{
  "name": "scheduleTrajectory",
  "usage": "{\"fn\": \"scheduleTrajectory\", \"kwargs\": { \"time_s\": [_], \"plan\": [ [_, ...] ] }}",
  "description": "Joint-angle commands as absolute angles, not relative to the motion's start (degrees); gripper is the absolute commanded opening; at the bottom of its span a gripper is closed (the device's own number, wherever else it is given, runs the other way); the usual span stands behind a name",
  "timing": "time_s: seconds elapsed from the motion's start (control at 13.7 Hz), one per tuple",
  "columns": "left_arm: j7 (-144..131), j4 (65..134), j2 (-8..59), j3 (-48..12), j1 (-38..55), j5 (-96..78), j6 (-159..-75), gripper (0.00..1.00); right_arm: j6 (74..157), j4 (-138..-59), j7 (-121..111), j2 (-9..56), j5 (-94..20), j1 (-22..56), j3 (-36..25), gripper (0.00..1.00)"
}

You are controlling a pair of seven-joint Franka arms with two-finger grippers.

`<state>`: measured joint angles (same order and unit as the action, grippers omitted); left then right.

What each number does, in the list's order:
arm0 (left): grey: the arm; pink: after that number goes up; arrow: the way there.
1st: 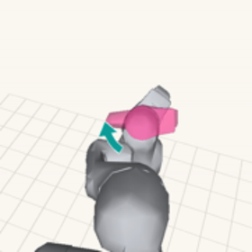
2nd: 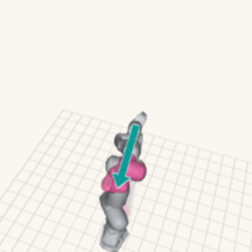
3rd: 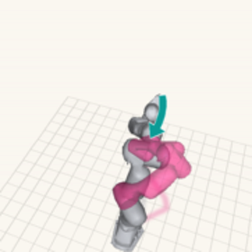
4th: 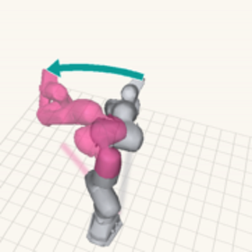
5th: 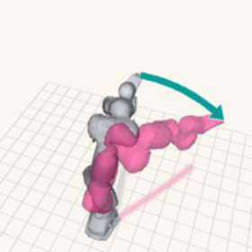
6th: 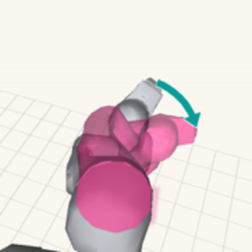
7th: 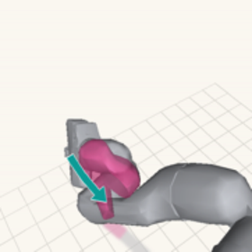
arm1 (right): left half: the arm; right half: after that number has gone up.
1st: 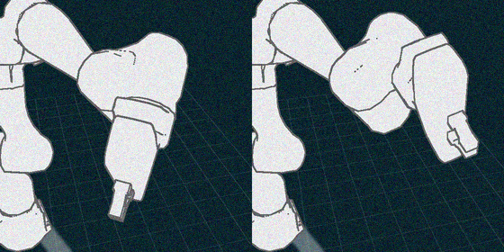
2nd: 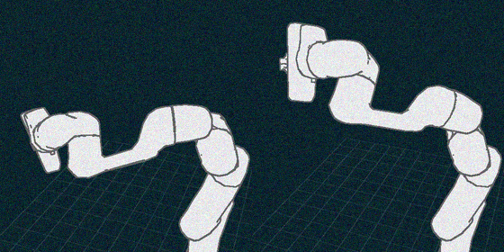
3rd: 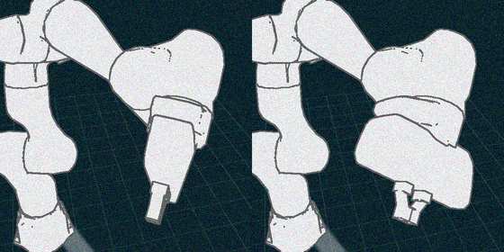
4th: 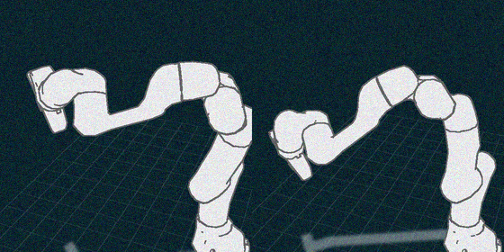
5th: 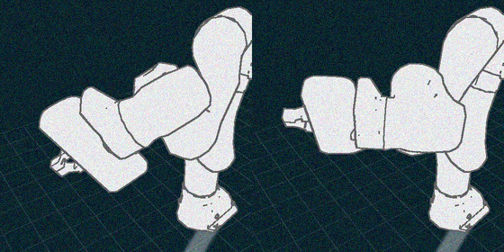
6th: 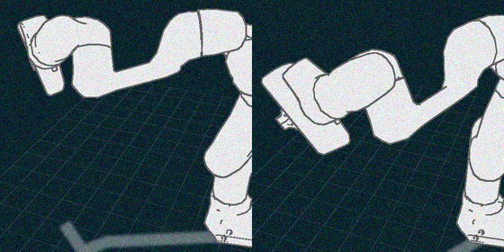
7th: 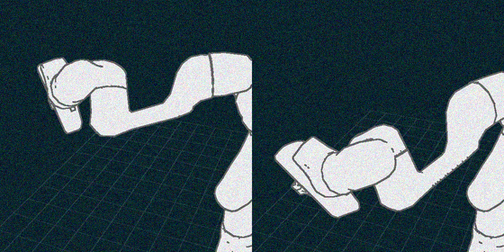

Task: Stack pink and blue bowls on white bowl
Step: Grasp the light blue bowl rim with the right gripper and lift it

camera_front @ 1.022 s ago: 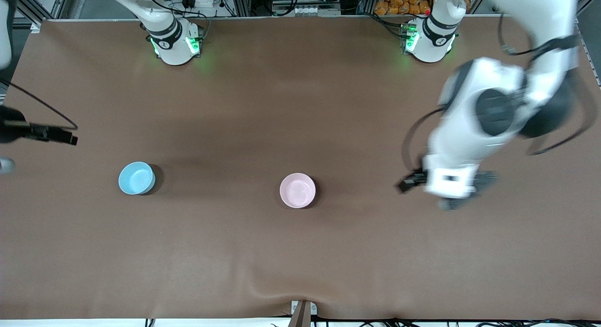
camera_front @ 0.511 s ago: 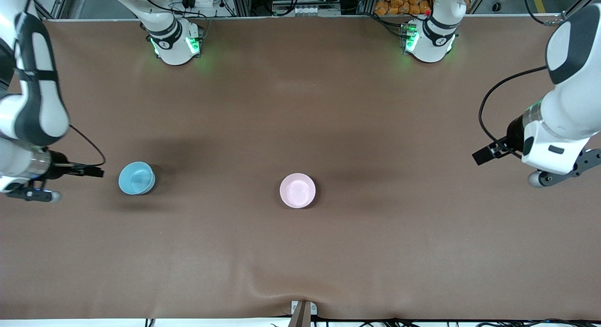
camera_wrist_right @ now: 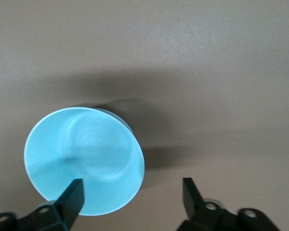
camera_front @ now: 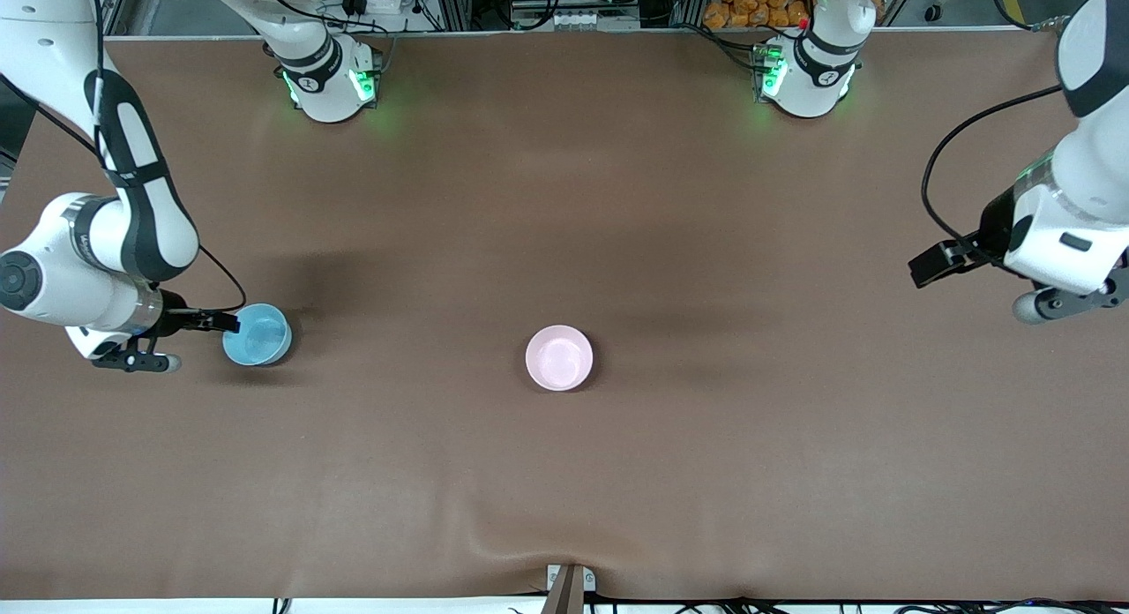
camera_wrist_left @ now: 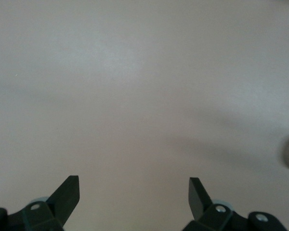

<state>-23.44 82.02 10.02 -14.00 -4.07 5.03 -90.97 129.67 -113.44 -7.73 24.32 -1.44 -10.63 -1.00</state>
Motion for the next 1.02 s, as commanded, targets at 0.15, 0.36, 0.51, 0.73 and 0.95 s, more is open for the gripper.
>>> {"fn": "scheduleTrajectory", "kwargs": {
  "time_s": [0.15,0.36,0.51,0.73,0.95],
  "plan": [
    [-20.5,86.2,4.8,-14.6,-5.5,3.4,-95.0,1.00,132.8,-114.0,-14.4,26.1,-2.4,-12.3,-0.4,0.62],
    [-20.5,82.5,4.9,-14.7,-4.7,4.6,-94.5,1.00,133.9,-114.0,-14.9,26.9,-3.2,-12.7,-0.3,0.53],
    [-19.7,82.8,5.0,-14.6,-5.7,2.9,-94.0,1.00,134.6,-113.9,-15.2,27.9,-4.6,-12.7,-0.4,0.42],
    [-19.7,83.3,5.0,-14.7,-5.5,2.6,-93.8,1.00,134.5,-113.7,-15.1,27.9,-5.2,-12.6,-0.4,0.22],
    [-19.5,83.5,5.4,-14.7,-5.3,2.5,-93.1,1.00,134.3,-113.5,-14.7,27.9,-5.4,-12.4,-0.3,0.17]
  ]
}}
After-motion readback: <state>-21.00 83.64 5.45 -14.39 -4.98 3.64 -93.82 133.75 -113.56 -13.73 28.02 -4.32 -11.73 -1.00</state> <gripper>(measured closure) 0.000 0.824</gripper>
